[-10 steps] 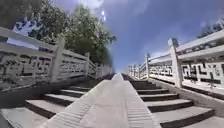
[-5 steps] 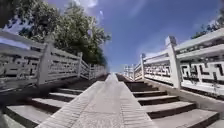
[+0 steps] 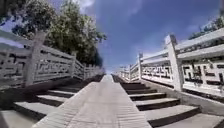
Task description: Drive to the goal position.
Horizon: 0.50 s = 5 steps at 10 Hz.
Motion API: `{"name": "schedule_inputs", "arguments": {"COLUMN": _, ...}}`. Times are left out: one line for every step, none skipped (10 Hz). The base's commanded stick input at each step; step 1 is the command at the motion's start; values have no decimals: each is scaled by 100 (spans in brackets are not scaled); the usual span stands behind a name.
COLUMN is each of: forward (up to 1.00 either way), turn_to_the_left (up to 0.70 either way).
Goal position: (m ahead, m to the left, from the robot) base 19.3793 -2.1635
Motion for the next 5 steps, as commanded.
{"name": "schedule_inputs", "arguments": {"forward": 45, "turn_to_the_left": 0}}
{"name": "schedule_inputs", "arguments": {"forward": 45, "turn_to_the_left": 24}}
{"name": "schedule_inputs", "arguments": {"forward": 45, "turn_to_the_left": 23}}
{"name": "schedule_inputs", "arguments": {"forward": 45, "turn_to_the_left": 0}}
{"name": "schedule_inputs", "arguments": {"forward": 45, "turn_to_the_left": 0}}
